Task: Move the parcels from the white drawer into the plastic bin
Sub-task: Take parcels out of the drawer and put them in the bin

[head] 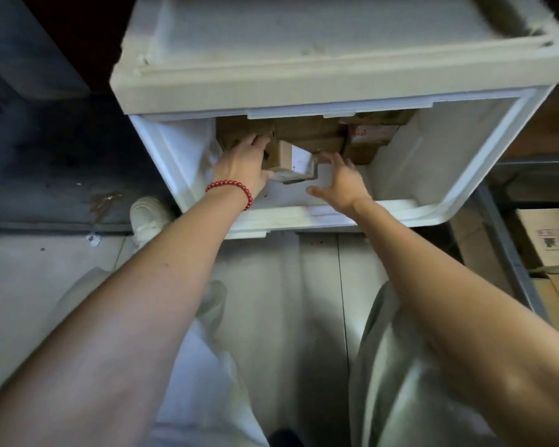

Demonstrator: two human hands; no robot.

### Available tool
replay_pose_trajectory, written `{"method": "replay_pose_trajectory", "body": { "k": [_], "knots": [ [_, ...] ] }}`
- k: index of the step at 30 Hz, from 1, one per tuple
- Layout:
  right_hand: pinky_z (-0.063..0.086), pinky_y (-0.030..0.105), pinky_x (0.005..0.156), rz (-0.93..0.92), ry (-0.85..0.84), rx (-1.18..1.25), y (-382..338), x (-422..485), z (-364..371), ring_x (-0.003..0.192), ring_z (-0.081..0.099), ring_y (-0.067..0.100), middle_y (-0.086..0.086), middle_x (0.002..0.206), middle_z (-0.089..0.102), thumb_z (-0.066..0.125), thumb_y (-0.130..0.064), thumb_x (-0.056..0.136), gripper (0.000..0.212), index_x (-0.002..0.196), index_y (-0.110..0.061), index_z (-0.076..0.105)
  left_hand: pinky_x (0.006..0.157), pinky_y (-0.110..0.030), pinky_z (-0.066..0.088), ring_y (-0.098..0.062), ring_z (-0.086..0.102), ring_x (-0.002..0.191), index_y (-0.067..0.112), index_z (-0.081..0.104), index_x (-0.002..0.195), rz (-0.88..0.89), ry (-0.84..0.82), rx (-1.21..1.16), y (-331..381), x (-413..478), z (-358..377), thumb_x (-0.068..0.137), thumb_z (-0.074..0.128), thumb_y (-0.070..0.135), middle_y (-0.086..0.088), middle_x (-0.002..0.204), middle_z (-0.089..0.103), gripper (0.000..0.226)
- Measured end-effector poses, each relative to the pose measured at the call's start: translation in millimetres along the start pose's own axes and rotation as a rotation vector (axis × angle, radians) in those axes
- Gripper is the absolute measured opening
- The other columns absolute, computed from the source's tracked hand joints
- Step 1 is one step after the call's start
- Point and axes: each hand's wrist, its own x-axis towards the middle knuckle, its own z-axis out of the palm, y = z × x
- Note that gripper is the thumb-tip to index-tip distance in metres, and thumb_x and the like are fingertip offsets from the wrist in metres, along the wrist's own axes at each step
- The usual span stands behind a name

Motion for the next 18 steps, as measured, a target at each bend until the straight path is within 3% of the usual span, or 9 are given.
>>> {"method": "replay_pose_trajectory", "body": {
  "k": [4, 7, 9, 12, 14, 18],
  "knots": [
    [0.032, 0.037, 0.112, -0.028, 0.043, 0.154, -11.0, -52.1, -24.7, 0.136, 0.038, 0.027, 0.010, 0.151, 0.036, 0.071, -0.020, 0.086, 0.076, 0.149, -0.015, 0.028, 0.101, -0.038, 0.041, -0.030, 0.047, 0.124, 0.015, 0.042, 0.139, 0.058, 0.049, -0.197, 6.3, -36.0, -26.7, 0.085, 0.068, 0.028, -0.011, 0.139, 0.048, 0.062],
    [0.032, 0.034, 0.112, -0.113, 0.019, 0.191, -11.3, -98.3, -42.7, 0.135, 0.040, 0.023, 0.006, 0.149, 0.040, 0.067, -0.017, 0.089, 0.074, 0.150, -0.016, 0.025, 0.097, -0.031, 0.040, -0.023, 0.050, 0.120, 0.018, 0.045, 0.136, 0.093, 0.010, -0.348, 17.2, -77.0, -39.3, 0.086, 0.068, 0.028, -0.006, 0.132, 0.054, 0.056],
    [0.033, 0.027, 0.107, -0.151, 0.010, 0.226, -8.6, -127.6, -54.0, 0.130, 0.045, 0.019, 0.002, 0.142, 0.046, 0.066, -0.018, 0.091, 0.070, 0.149, -0.018, 0.026, 0.097, -0.026, 0.040, -0.019, 0.053, 0.117, 0.020, 0.045, 0.135, 0.103, -0.017, -0.462, 25.5, -105.5, -45.4, 0.086, 0.067, 0.029, -0.002, 0.130, 0.056, 0.054],
    [0.045, 0.027, 0.100, -0.110, -0.008, 0.433, -1.9, -166.7, -66.8, 0.112, 0.055, 0.015, -0.004, 0.123, 0.052, 0.067, -0.018, 0.089, 0.069, 0.147, -0.019, 0.028, 0.081, -0.016, 0.043, -0.012, 0.057, 0.103, 0.026, 0.041, 0.137, 0.092, -0.054, -0.607, 34.8, -143.4, -51.1, 0.089, 0.064, 0.030, 0.009, 0.124, 0.052, 0.053],
    [0.049, 0.023, 0.092, -0.091, 0.014, 0.566, 0.6, -182.8, -72.3, 0.104, 0.059, 0.010, -0.007, 0.115, 0.056, 0.067, -0.018, 0.089, 0.064, 0.143, -0.021, 0.032, 0.082, -0.018, 0.041, -0.010, 0.059, 0.095, 0.029, 0.038, 0.135, 0.092, -0.025, -0.684, 39.1, -161.3, -53.3, 0.089, 0.065, 0.028, 0.012, 0.122, 0.052, 0.053],
    [0.052, 0.032, 0.086, -0.047, 0.060, 0.732, 1.7, -190.9, -77.3, 0.108, 0.061, 0.013, 0.005, 0.126, 0.059, 0.066, -0.025, 0.090, 0.055, 0.137, -0.021, 0.037, 0.089, -0.023, 0.045, -0.009, 0.060, 0.103, 0.034, 0.041, 0.127, 0.159, 0.084, -0.755, 46.7, -180.7, -54.4, 0.075, 0.079, 0.022, 0.014, 0.128, 0.047, 0.065]
  ]
}}
